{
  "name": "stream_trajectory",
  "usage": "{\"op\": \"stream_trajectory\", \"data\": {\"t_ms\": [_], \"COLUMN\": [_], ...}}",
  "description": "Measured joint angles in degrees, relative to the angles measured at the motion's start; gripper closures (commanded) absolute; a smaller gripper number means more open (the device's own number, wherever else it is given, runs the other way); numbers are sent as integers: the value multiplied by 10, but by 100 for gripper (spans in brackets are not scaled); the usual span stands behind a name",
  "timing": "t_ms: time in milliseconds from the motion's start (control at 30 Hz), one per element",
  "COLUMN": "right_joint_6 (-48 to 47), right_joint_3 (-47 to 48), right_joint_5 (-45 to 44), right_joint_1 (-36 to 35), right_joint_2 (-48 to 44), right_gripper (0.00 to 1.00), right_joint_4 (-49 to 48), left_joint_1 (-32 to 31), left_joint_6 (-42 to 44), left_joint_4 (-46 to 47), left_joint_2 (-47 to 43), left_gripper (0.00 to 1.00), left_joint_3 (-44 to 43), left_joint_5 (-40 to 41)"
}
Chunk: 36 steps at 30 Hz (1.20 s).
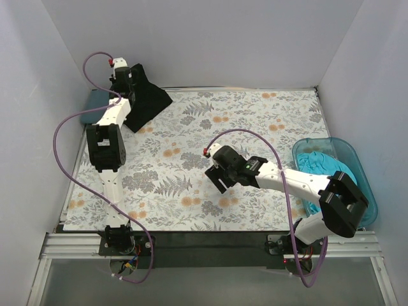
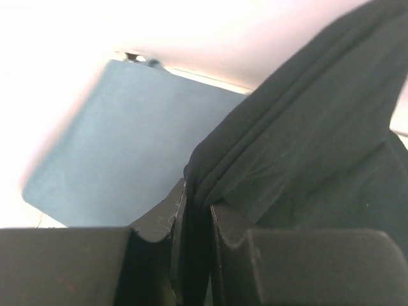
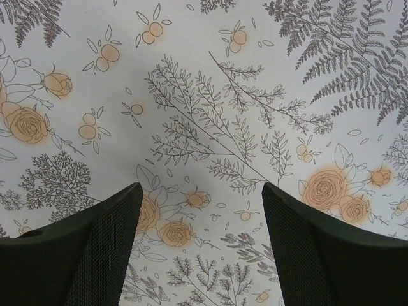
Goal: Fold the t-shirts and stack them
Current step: Neatly place the folded tshirt to the corner
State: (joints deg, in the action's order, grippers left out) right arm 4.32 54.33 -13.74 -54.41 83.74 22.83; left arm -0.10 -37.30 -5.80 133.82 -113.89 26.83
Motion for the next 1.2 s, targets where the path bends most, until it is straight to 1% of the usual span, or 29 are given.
{"op": "stream_trajectory", "data": {"t_ms": [233,567,800,1000,1200], "right_joint_6": [0,1,3,5,5], "right_joint_3": [2,2,2,2,2], "right_joint_5": [-8,-17,-22,-26,-27], "right_joint_1": [4,5,5,5,5], "right_joint_2": [0,1,7,7,7], "right_gripper": [31,31,31,31,31], "right_joint_4": [18,31,33,39,41], "left_joint_1": [40,74,109,134,147], "left_joint_6": [-50,-122,-199,-239,-275], "left_joint_4": [-12,-26,-30,-19,3], "left_joint_2": [0,0,0,0,0], "left_gripper": [100,100,100,100,100], "left_joint_3": [-14,-21,-21,-16,18], "left_joint_5": [-14,-67,-113,-119,-118]}}
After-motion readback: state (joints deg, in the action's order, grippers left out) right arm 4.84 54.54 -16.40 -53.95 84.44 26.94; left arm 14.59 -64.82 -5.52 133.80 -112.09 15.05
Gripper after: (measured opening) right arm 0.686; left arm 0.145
